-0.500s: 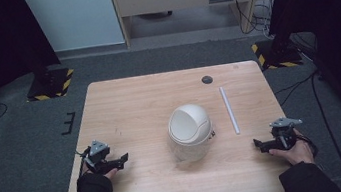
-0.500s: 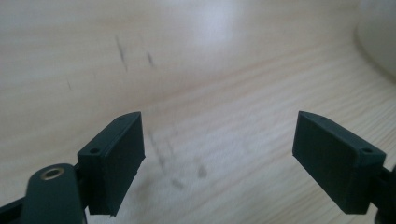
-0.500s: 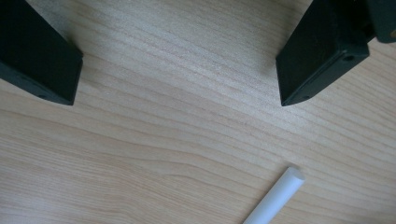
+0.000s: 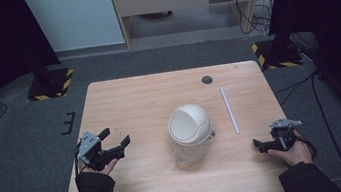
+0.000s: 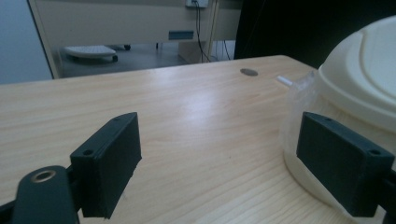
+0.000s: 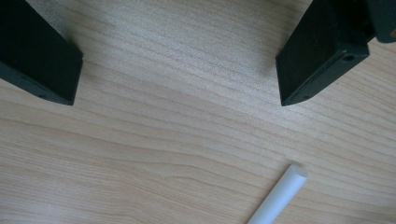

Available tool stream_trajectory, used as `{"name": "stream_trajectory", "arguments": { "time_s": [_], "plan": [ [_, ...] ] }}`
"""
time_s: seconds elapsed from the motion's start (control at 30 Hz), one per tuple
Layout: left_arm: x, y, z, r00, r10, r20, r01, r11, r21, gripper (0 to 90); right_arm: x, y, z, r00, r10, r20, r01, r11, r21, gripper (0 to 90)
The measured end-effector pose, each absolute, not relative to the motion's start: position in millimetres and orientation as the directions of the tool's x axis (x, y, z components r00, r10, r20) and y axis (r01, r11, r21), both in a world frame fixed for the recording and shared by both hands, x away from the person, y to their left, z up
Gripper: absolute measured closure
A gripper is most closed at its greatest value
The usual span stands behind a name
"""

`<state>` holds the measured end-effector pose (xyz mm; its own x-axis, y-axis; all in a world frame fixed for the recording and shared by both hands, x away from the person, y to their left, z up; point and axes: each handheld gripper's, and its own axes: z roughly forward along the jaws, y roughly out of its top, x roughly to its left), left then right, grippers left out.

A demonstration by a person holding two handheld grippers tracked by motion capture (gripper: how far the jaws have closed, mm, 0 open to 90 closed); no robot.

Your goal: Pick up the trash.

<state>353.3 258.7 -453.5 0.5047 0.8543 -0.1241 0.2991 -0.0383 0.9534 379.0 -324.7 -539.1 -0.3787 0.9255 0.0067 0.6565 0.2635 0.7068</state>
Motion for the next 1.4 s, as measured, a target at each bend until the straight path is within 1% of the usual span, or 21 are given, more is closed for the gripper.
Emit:
{"name": "stream_trajectory", "arguments": {
  "time_s": [0.13,0.3,0.43,0.57,0.6,0.8,0.87,0.93,0.97,1.0,1.17,1.4],
  "plan": [
    [353,254,-445,0.501,0.853,-0.147,0.288,-0.004,0.958,12.3,379,-325,-539,-0.378,0.926,0.007,0.657,0.263,0.707,0.8],
    [354,244,-431,0.525,0.839,-0.144,0.247,0.012,0.969,12.0,379,-324,-539,-0.375,0.927,0.009,0.658,0.259,0.707,0.7],
    [361,229,-423,0.559,0.814,-0.155,0.245,0.016,0.969,11.9,380,-323,-539,-0.378,0.926,0.011,0.660,0.261,0.705,0.6],
    [370,202,-417,0.615,0.775,-0.144,0.248,-0.017,0.969,11.8,381,-323,-539,-0.396,0.918,0.005,0.650,0.277,0.707,0.7],
    [370,202,-417,0.615,0.775,-0.144,0.248,-0.017,0.969,11.8,381,-323,-539,-0.396,0.918,0.005,0.650,0.277,0.707,0.7],
    [379,165,-415,0.670,0.731,-0.127,0.265,-0.076,0.961,11.4,381,-322,-539,-0.398,0.917,0.008,0.651,0.277,0.707,0.7],
    [382,149,-417,0.689,0.716,-0.109,0.275,-0.119,0.954,11.4,381,-322,-539,-0.398,0.917,0.008,0.652,0.277,0.706,0.7],
    [383,145,-418,0.692,0.714,-0.109,0.279,-0.125,0.952,11.4,381,-322,-539,-0.398,0.917,0.008,0.652,0.276,0.706,0.7],
    [386,137,-422,0.697,0.709,-0.104,0.293,-0.150,0.944,11.4,381,-322,-539,-0.398,0.918,0.007,0.651,0.277,0.707,0.7],
    [386,137,-422,0.697,0.709,-0.104,0.293,-0.150,0.944,11.4,381,-322,-539,-0.398,0.918,0.007,0.651,0.277,0.707,0.7],
    [392,118,-436,0.711,0.699,-0.083,0.329,-0.225,0.917,11.2,381,-322,-539,-0.401,0.916,0.007,0.650,0.279,0.707,0.7],
    [397,108,-449,0.713,0.695,-0.088,0.357,-0.252,0.900,12.2,381,-321,-539,-0.392,0.920,0.014,0.656,0.269,0.706,1.7]
  ]
}}
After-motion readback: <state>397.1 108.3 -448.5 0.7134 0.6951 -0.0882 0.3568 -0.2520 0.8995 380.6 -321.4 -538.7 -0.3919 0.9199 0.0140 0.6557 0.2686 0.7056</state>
